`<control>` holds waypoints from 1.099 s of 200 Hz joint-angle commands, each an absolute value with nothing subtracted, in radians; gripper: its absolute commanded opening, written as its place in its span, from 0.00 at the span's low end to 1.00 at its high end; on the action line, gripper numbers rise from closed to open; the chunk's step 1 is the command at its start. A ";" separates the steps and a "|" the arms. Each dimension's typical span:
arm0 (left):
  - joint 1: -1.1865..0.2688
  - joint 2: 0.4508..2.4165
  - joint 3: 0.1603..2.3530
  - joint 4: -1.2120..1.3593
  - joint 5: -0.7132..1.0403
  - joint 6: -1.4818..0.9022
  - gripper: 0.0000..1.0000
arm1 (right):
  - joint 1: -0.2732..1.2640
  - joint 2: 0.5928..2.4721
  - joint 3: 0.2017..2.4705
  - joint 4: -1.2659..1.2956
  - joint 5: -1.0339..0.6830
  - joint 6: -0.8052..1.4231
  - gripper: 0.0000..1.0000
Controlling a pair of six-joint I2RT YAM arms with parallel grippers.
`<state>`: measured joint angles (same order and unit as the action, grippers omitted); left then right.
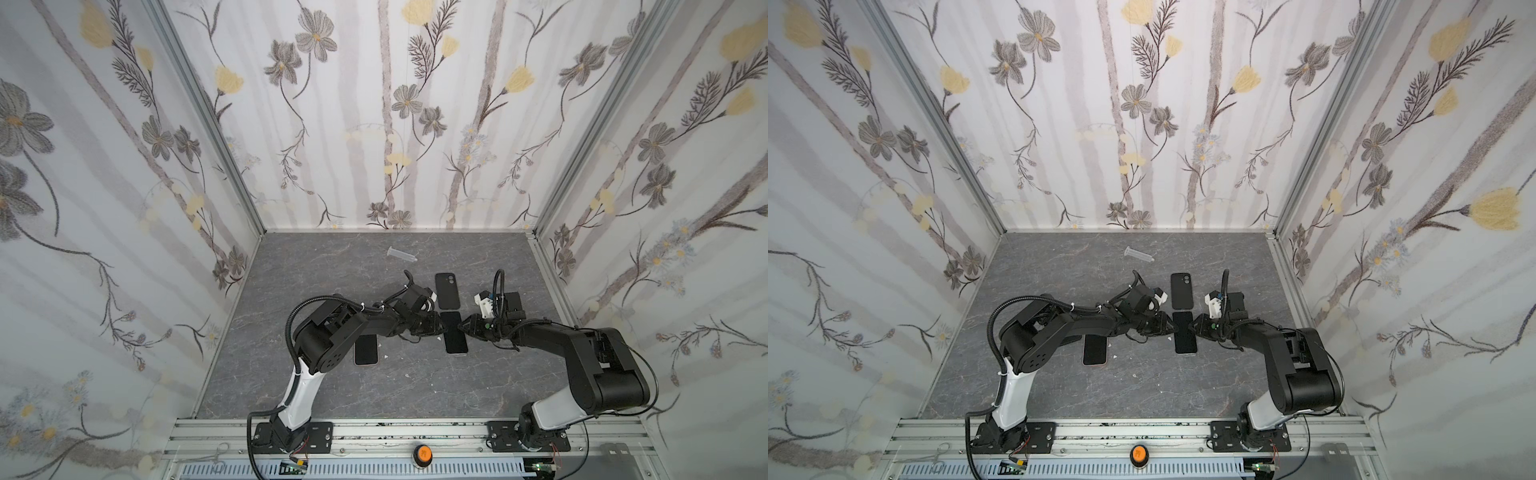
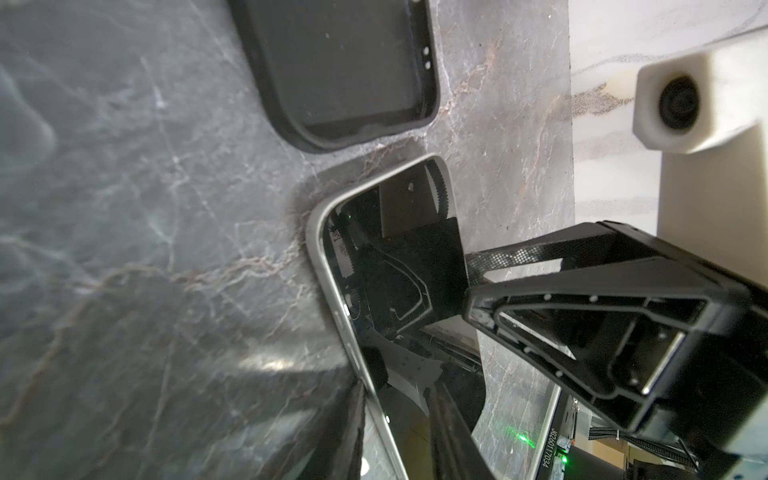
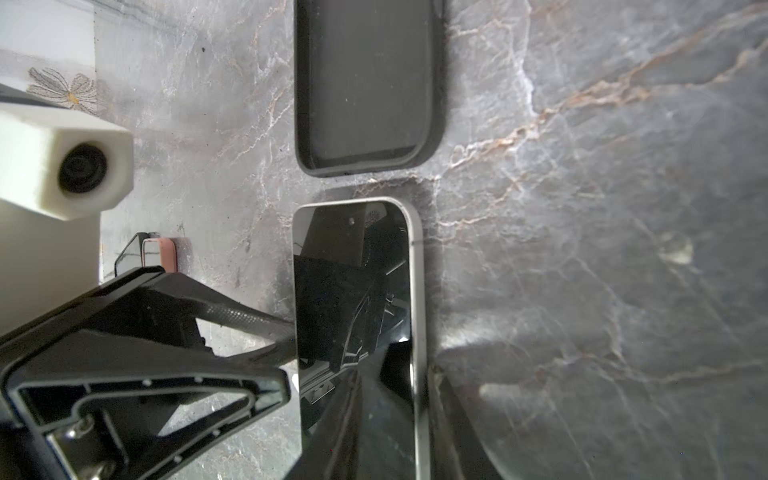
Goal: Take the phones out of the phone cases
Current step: 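Lower the silver-edged phone onto the table, open left gripper while right withdraws, then move the left gripper over the pink-cased phone and lower onto it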
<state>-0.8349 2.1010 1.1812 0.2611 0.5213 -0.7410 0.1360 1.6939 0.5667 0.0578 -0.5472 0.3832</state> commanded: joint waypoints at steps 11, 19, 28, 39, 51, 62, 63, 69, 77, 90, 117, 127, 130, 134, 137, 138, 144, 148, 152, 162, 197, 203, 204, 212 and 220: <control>-0.847 2.115 1.187 0.253 0.530 -0.756 0.30 | 0.133 1.704 0.574 0.025 -0.522 0.370 0.30; -0.847 2.114 1.186 0.252 0.529 -0.756 0.30 | 0.133 1.704 0.574 0.023 -0.521 0.369 0.30; -0.848 2.110 1.181 0.252 0.526 -0.758 0.30 | 0.133 1.703 0.572 0.022 -0.520 0.368 0.30; -0.846 2.100 1.167 0.253 0.508 -0.758 0.33 | 0.134 1.699 0.571 0.020 -0.516 0.367 0.30; -0.844 2.086 1.150 0.252 0.485 -0.758 0.36 | 0.132 1.691 0.571 0.012 -0.505 0.364 0.34; -0.838 2.067 1.130 0.253 0.454 -0.758 0.40 | 0.132 1.678 0.571 0.000 -0.488 0.360 0.40; -0.837 2.064 1.128 0.253 0.450 -0.758 0.40 | 0.132 1.677 0.571 -0.001 -0.486 0.360 0.41; -0.832 2.051 1.118 0.252 0.434 -0.757 0.41 | 0.132 1.665 0.572 -0.011 -0.473 0.360 0.44; -0.823 2.030 1.109 0.247 0.414 -0.753 0.43 | 0.133 1.647 0.576 -0.027 -0.454 0.358 0.49; -0.815 1.986 1.110 0.209 0.371 -0.726 0.46 | 0.132 1.603 0.583 -0.054 -0.417 0.356 0.56; -0.804 1.850 1.130 0.080 0.192 -0.614 0.60 | 0.144 1.459 0.624 -0.130 -0.295 0.339 0.64; -0.802 1.807 1.151 0.003 0.103 -0.551 0.62 | 0.151 1.408 0.635 -0.139 -0.260 0.338 0.65; -0.801 1.797 1.159 -0.020 0.081 -0.537 0.63 | 0.154 1.395 0.638 -0.139 -0.250 0.336 0.65; -0.798 1.786 1.167 -0.050 0.057 -0.517 0.65 | 0.159 1.381 0.642 -0.138 -0.241 0.335 0.65; -0.795 1.777 1.173 -0.070 0.045 -0.505 0.65 | 0.164 1.370 0.644 -0.137 -0.234 0.334 0.65; -0.794 1.774 1.174 -0.077 0.041 -0.500 0.66 | 0.165 1.368 0.644 -0.136 -0.232 0.334 0.65; -0.789 1.762 1.183 -0.109 0.021 -0.481 0.66 | 0.177 1.354 0.650 -0.130 -0.222 0.331 0.65; -0.786 1.757 1.190 -0.135 0.004 -0.475 0.66 | 0.187 1.350 0.656 -0.129 -0.215 0.331 0.66; -0.783 1.751 1.199 -0.161 -0.014 -0.468 0.66 | 0.200 1.348 0.662 -0.128 -0.204 0.333 0.66; -0.781 1.748 1.224 -0.239 -0.063 -0.454 0.67 | 0.242 1.358 0.690 -0.143 -0.163 0.348 0.65; -0.781 1.737 1.265 -0.377 -0.237 -0.453 0.67 | 0.432 1.401 0.770 -0.114 0.015 0.405 0.69; -0.781 1.722 1.253 -0.375 -0.244 -0.444 0.68 | 0.458 1.409 0.785 -0.093 0.029 0.414 0.69; -0.781 1.719 1.251 -0.376 -0.245 -0.443 0.69 | 0.463 1.410 0.786 -0.089 0.032 0.417 0.69; -0.780 1.704 1.237 -0.376 -0.264 -0.434 0.71 | 0.493 1.423 0.793 -0.055 0.043 0.440 0.68; -0.779 1.682 1.221 -0.376 -0.278 -0.440 0.72 | 0.516 1.432 0.799 -0.020 0.035 0.459 0.69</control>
